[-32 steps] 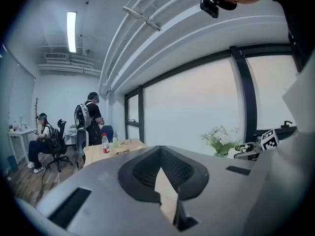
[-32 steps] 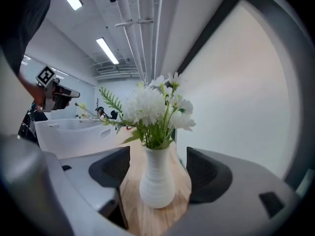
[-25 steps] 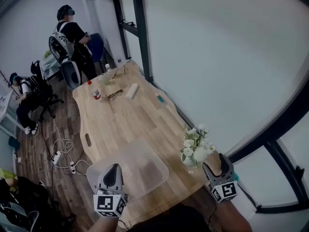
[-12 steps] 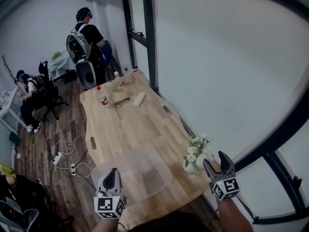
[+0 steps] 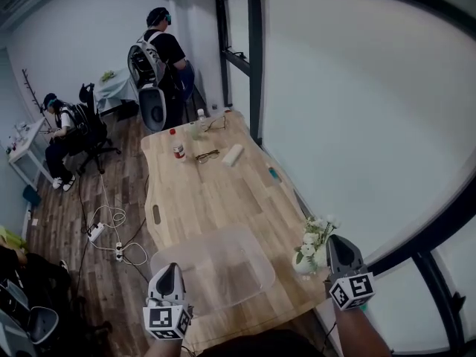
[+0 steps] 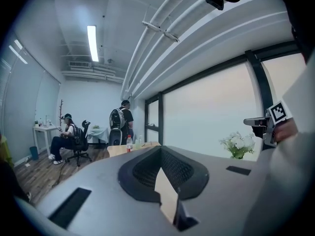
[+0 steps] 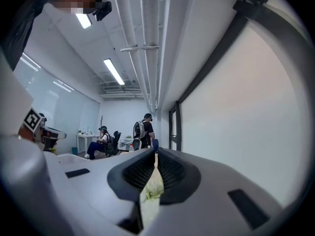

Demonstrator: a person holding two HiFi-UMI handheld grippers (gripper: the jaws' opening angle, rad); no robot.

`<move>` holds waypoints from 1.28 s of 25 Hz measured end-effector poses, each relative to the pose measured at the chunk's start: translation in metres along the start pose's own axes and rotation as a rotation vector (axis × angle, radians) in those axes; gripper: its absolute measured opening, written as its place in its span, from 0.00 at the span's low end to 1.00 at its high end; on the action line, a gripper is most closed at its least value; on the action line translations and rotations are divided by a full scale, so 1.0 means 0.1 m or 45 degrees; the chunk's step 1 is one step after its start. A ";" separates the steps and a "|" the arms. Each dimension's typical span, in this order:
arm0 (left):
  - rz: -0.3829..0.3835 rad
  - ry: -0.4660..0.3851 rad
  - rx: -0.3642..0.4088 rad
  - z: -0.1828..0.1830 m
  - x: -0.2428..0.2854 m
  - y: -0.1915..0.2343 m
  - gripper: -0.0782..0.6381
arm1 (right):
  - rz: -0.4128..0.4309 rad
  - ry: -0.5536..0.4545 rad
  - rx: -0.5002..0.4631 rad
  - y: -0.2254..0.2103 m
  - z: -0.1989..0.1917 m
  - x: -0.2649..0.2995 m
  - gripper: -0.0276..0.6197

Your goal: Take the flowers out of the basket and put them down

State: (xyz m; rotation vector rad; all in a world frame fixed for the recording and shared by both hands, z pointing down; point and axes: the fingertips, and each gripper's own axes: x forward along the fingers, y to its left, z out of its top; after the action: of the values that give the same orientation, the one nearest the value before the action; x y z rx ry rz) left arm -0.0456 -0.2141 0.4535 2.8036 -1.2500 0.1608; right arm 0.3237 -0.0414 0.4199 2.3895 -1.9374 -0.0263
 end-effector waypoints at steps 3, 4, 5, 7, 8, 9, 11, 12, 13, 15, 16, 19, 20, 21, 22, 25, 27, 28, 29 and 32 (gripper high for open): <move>0.041 -0.010 -0.005 -0.03 -0.06 0.08 0.12 | 0.063 -0.025 -0.001 0.14 0.10 0.15 0.09; 0.051 -0.013 -0.006 -0.04 -0.08 0.09 0.12 | 0.088 -0.027 -0.007 0.19 0.13 0.19 0.09; 0.061 -0.016 -0.004 -0.04 -0.11 0.10 0.12 | 0.111 -0.028 -0.011 0.24 0.15 0.23 0.09; 0.085 -0.018 0.013 -0.03 -0.18 0.14 0.12 | 0.154 -0.031 -0.012 0.37 0.18 0.31 0.08; 0.098 -0.015 0.025 -0.03 -0.22 0.16 0.12 | 0.177 -0.032 -0.011 0.43 0.19 0.34 0.08; 0.109 -0.009 0.034 -0.04 -0.27 0.18 0.12 | 0.200 -0.033 -0.011 0.50 0.19 0.38 0.08; 0.132 -0.003 0.040 -0.05 -0.34 0.22 0.12 | 0.246 -0.027 -0.016 0.64 0.19 0.45 0.08; 0.147 -0.008 0.040 -0.04 -0.38 0.25 0.12 | 0.266 -0.020 -0.016 0.70 0.18 0.50 0.08; 0.165 -0.015 0.041 -0.04 -0.41 0.29 0.12 | 0.286 -0.011 -0.014 0.76 0.16 0.54 0.08; 0.200 -0.025 0.042 -0.04 -0.48 0.37 0.12 | 0.330 0.004 -0.022 0.89 0.13 0.60 0.08; 0.216 -0.025 0.037 -0.04 -0.52 0.40 0.12 | 0.355 0.009 -0.029 0.96 0.12 0.63 0.08; 0.258 -0.017 0.022 -0.08 -0.64 0.48 0.12 | 0.425 0.024 -0.053 1.16 0.05 0.72 0.08; 0.271 -0.011 0.022 -0.12 -0.67 0.51 0.12 | 0.446 0.031 -0.063 1.23 0.03 0.76 0.08; 0.284 -0.004 0.021 -0.15 -0.70 0.54 0.12 | 0.465 0.040 -0.067 1.29 0.00 0.80 0.08; 0.297 0.003 0.019 -0.17 -0.73 0.57 0.12 | 0.483 0.047 -0.068 1.36 -0.02 0.83 0.08; 0.317 0.012 0.018 -0.20 -0.79 0.62 0.12 | 0.536 0.056 -0.076 1.53 -0.09 0.89 0.08; 0.319 0.012 0.031 -0.18 -0.82 0.64 0.12 | 0.557 0.058 -0.078 1.61 -0.10 0.91 0.08; 0.322 0.012 0.035 -0.17 -0.84 0.66 0.12 | 0.563 0.057 -0.077 1.64 -0.10 0.92 0.08; 0.326 0.011 0.037 -0.16 -0.86 0.67 0.12 | 0.568 0.056 -0.077 1.66 -0.09 0.93 0.08; 0.333 -0.002 0.031 -0.12 -0.86 0.69 0.12 | 0.558 0.064 -0.073 1.67 -0.09 0.96 0.08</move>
State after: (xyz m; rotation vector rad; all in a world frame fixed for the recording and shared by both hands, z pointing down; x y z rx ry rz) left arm -0.1545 -0.1954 0.4561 2.6485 -1.6213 0.1882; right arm 0.1813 -0.1692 0.4422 1.8632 -2.3499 0.0002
